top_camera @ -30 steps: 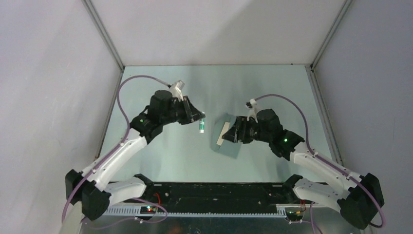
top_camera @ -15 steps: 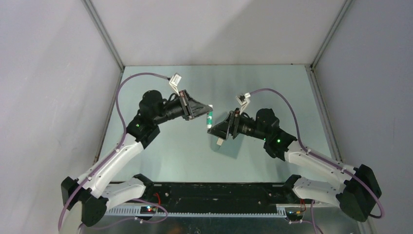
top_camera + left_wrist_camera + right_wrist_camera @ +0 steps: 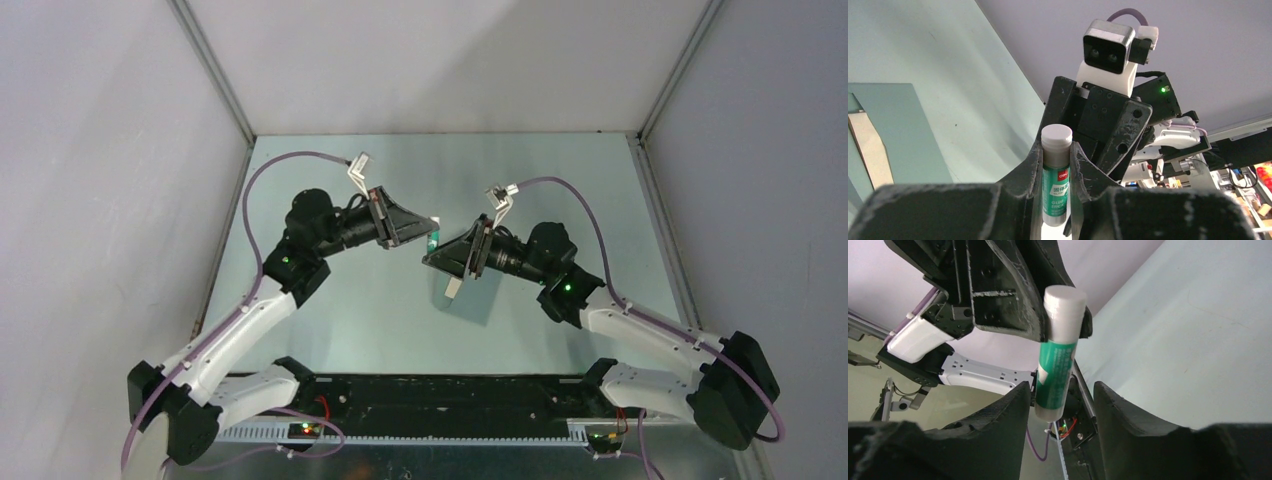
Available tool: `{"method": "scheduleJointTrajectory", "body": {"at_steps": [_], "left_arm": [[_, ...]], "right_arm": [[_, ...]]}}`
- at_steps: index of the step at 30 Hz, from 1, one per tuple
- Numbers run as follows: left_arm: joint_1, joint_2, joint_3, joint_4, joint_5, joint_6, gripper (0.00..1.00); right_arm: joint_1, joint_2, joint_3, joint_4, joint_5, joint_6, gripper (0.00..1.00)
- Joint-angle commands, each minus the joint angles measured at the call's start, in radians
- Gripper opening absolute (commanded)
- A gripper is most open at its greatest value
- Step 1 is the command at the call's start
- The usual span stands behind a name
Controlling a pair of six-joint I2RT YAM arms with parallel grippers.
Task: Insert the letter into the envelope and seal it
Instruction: Open the solid glue cap from the solid glue.
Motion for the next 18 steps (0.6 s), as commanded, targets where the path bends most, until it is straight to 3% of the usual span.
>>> {"method": "scheduleJointTrajectory", "body": {"at_steps": [1, 6, 8, 10, 11, 12, 13, 15, 18], "left_arm": [[-0.006, -0.022, -0.021, 0.070, 0.042, -0.024, 0.04], [-0.006, -0.027, -0.018, 0.067, 0.050, -0.019, 0.04], [-0.006, -0.028, -0.018, 0.064, 0.050, -0.018, 0.05], [-0.006, -0.030, -0.018, 0.061, 0.046, -0.018, 0.14], [-0.006, -0.029, -0.018, 0.057, 0.046, -0.018, 0.32], [-0.006, -0.027, -0.019, 0.054, 0.045, -0.018, 0.41], [-0.006, -0.022, -0.019, 0.050, 0.045, -0.020, 0.59], [-0.006, -0.014, -0.020, 0.049, 0.048, -0.027, 0.71], [-0.006, -0.008, -0.014, 0.052, 0.049, -0.029, 0.76]], "right_arm": [[0.004, 0.017, 0.025, 0.110, -0.002, 0.031, 0.47], [0.004, 0.024, 0.024, 0.120, 0.004, 0.042, 0.26], [0.004, 0.016, 0.024, 0.104, 0.005, 0.038, 0.08], [0.004, 0.008, 0.024, 0.087, 0.012, 0.033, 0.00], [0.005, 0.005, 0.024, 0.083, 0.015, 0.029, 0.00], [0.004, -0.001, 0.024, 0.076, 0.019, 0.022, 0.00], [0.004, -0.003, 0.024, 0.073, 0.021, 0.020, 0.00], [0.004, -0.009, 0.025, 0.069, 0.022, 0.014, 0.00], [0.003, -0.011, 0.025, 0.068, 0.015, 0.012, 0.00]]}}
